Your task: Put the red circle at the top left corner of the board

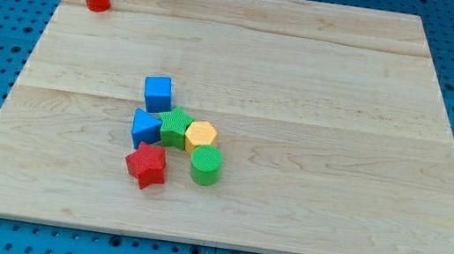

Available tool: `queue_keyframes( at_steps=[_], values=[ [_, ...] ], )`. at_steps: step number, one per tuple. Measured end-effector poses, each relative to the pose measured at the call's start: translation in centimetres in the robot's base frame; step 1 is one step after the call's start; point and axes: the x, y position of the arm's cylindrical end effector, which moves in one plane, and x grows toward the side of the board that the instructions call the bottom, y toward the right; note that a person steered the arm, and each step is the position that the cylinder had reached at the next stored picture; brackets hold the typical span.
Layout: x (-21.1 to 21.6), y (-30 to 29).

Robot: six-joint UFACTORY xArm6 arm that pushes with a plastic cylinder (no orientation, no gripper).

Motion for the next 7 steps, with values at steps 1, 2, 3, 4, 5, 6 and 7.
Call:
queue_keyframes(
  at_steps=[1,2,3,4,5,6,7],
  values=[
    [0.1,-6.5],
    [2.1,-0.6],
    [6.6,5.2],
    [10.4,2.7],
    [8.0,-6.2],
    [3.7,-12.1],
    [3.2,-11.0]
  ],
)
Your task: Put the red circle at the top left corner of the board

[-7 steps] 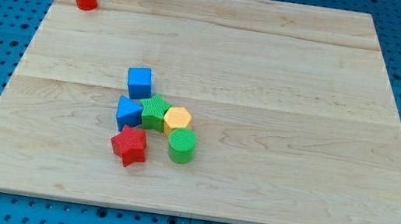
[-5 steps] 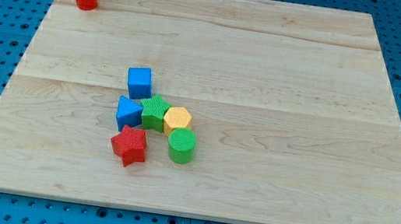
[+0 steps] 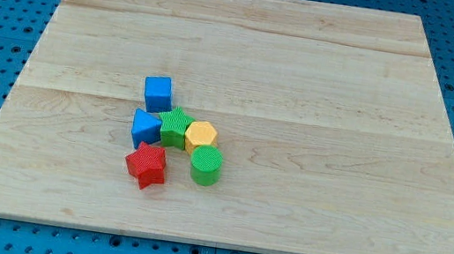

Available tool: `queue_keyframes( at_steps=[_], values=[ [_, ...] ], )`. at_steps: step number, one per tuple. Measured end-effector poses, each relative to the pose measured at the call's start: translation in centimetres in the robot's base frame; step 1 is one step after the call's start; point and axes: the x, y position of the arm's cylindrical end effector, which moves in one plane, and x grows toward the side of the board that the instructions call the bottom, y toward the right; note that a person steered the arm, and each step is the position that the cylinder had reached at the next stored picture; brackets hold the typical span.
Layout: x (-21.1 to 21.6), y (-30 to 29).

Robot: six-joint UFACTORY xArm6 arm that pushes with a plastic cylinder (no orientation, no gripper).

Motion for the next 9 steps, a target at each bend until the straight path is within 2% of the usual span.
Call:
queue_keyframes(
  at_steps=[1,2,3,8,9],
  values=[
    [0.0,0.0],
    [2.1,1.5],
    [8.3,8.8],
    [8.4,10.8],
    [9.5,12.5]
  ],
)
